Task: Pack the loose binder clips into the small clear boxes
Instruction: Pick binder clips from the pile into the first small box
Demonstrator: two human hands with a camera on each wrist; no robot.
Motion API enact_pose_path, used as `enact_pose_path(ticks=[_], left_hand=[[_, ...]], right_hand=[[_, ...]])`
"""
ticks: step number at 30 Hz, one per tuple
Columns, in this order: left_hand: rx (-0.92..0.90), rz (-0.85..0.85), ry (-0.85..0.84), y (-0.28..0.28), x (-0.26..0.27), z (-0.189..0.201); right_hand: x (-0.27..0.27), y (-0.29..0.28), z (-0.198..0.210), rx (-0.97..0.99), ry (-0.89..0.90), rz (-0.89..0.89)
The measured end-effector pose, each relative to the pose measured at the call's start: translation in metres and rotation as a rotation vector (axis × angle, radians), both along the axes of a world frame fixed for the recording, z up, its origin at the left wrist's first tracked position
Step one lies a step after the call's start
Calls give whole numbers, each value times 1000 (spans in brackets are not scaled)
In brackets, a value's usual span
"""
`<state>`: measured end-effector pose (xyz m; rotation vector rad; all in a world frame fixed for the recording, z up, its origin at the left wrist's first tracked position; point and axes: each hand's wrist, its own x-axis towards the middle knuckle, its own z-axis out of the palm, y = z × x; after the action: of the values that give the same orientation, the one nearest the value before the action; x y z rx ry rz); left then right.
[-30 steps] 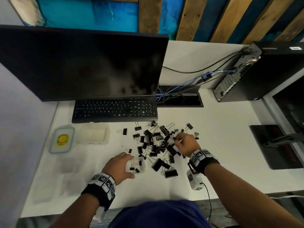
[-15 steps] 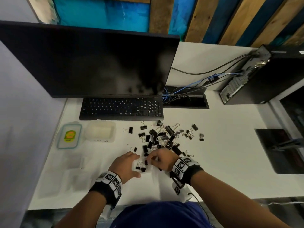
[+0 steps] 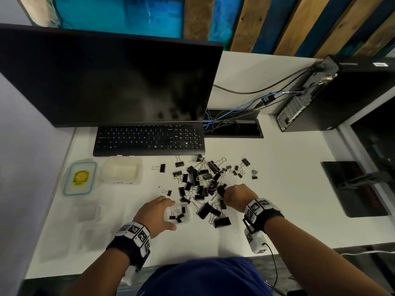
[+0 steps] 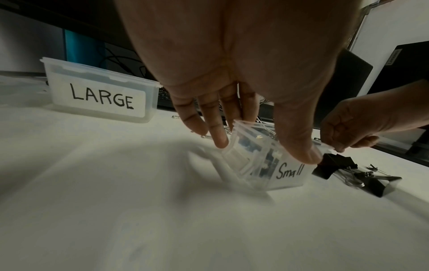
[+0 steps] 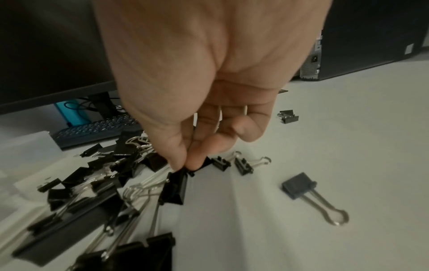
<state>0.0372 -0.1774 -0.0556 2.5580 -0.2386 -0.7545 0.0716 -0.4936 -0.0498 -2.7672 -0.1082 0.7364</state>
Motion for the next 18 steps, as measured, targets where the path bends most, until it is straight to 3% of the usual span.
enact_pose_path(ticks=[3,7,12,15,18], left_hand=[[1,-4,0,0,0,1],[-15,8,4,0,0,1],[-20,12,17,-1,0,2],[-18,9,24,-2,1,3],[-15,2,23,-5,2,6]], right_hand=[[-3,2,-3,37,-10,-10],[-1,-6,0,148,-80,-188],[2,-28,-1,34,10,-410],[-4,-32,-9,23,98,-395],[-8,-32,-14,53,75,-398]])
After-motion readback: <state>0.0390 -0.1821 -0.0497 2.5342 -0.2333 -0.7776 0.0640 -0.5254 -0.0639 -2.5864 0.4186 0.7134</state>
